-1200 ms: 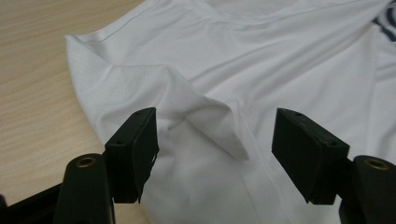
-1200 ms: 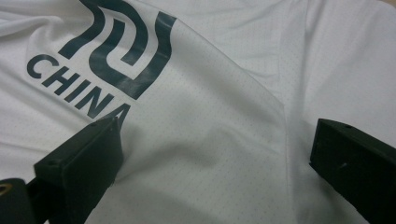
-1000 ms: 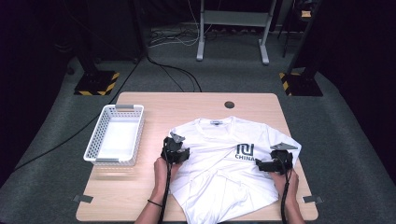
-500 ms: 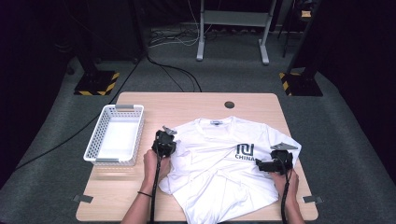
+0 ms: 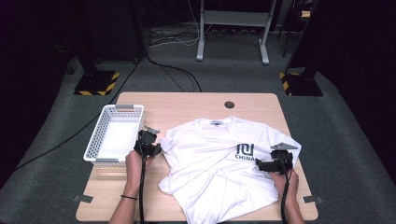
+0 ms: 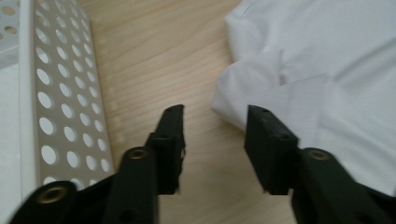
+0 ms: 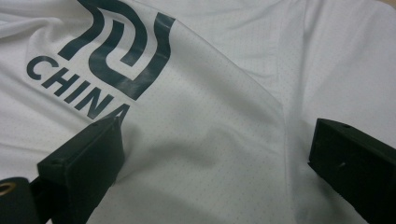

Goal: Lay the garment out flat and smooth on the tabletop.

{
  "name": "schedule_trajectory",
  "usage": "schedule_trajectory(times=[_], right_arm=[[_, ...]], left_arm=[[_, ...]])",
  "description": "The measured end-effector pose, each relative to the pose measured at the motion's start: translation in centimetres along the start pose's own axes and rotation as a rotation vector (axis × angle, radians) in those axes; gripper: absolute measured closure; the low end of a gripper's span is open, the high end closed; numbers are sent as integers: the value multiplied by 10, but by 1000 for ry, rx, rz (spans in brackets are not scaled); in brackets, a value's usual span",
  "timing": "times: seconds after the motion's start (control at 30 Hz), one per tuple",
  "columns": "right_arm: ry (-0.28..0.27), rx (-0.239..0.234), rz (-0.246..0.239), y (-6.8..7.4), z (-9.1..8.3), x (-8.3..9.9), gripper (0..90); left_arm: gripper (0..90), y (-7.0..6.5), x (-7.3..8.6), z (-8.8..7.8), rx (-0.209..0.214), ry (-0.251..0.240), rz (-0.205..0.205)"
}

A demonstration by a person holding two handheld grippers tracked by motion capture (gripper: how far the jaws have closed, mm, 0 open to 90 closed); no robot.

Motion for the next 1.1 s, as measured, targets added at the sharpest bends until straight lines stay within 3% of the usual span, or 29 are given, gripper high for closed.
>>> schedule_trajectory(times=[0.03,0.07,0.1,0.17,0.3,0.37,0.43,0.5,0.53,0.57,0.63,0.73,0.87,0.9,1.1], right_arm=[[0,0,0,0,0,0,23],[0,1,1,0,0,0,24],[0,1,1,0,0,0,24],[-1,2,2,0,0,0,24],[-1,3,2,0,0,0,25],[-2,3,3,0,0,0,25],[-2,3,3,0,0,0,25],[-2,3,3,0,0,0,26],[-2,3,2,0,0,0,26],[-2,3,3,0,0,0,26],[-2,3,3,0,0,0,26],[-3,3,2,0,0,0,26],[-3,3,2,0,0,0,26],[-3,3,2,0,0,0,26],[-3,3,3,0,0,0,26]], left_arm=[[504,0,0,0,0,0,0],[504,-8,1,-8,60,-34,-11],[421,-21,2,-14,122,-47,16],[367,-42,5,-21,190,-55,74],[364,-81,13,-20,243,-47,194],[394,-86,14,-17,247,-36,206],[491,-91,17,-9,258,-4,216],[569,-91,19,-7,271,-18,198],[685,-90,21,-8,263,-32,206],[741,-89,23,-9,254,-42,203],[810,-86,26,-10,255,-54,184],[832,-79,31,-11,255,-60,158],[844,-72,36,-14,218,-72,136],[844,-63,40,-15,187,-86,105],[843,-35,55,-22,91,-99,19]])
Point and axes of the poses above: each handheld gripper's, and its own axes: z roughly forward along the jaws, x roughly out of its underside, y roughly to its left, the point moved 2 cm from there along z, roughly forward along the jaws, and after that the axes turned 10 degrees about -x, right-handed, at the moved point
